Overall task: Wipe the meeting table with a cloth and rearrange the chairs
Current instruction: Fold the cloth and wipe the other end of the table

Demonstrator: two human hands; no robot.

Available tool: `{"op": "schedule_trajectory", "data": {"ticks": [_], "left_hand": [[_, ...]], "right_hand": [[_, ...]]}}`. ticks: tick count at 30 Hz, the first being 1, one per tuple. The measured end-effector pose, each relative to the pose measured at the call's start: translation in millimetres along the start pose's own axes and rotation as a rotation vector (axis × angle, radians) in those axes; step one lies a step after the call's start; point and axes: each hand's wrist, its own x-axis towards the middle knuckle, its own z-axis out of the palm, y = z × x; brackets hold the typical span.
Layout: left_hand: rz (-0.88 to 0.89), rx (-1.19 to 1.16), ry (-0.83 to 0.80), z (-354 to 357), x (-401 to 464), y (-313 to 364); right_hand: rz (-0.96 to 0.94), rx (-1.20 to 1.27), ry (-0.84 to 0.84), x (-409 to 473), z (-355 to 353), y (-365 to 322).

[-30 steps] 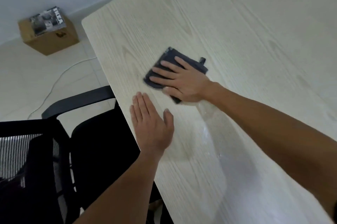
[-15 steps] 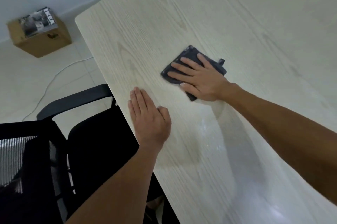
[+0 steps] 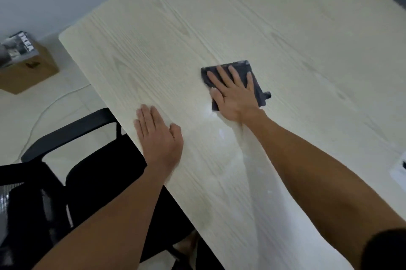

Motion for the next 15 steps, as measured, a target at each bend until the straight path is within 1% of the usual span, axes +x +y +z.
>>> {"op": "schedule_trajectory", "data": {"ticks": [1,2,3,5,7,8,9,10,12,14,15], "left_hand": [[0.039,0.032,0.004,-1,-2,-4],[0.1,0.078,0.022,-1,-5,-7],[0.165,0.115,0.043,-1,-8,-11],[0.266,0.146,0.039,-1,-17,-17],[0.316,0.166,0.034,-1,-29,-17],[0.326,0.177,0.032,-1,-34,-16],[0.332,0.179,0.025,-1,-38,-14],[0.333,0.176,0.022,1,-42,-12],[0.326,0.168,0.037,3,-45,-9],[0.327,0.179,0.035,6,-43,-10],[0.324,0.179,0.031,6,-41,-10]], "right_hand": [[0.088,0.034,0.012,14,-1,-10],[0.126,0.05,0.025,22,0,-27],[0.099,0.048,0.034,23,3,-45],[-0.057,0.034,0.018,-3,16,-67],[-0.212,-0.018,0.001,-54,29,-57],[-0.239,-0.025,-0.006,-76,31,-44],[-0.22,-0.024,-0.014,-90,30,-28],[-0.159,-0.024,-0.009,-93,25,-10],[0.036,0.008,0.013,-71,13,12],[0.204,0.069,0.042,-29,8,4],[0.23,0.084,0.058,-13,9,-12]]}}
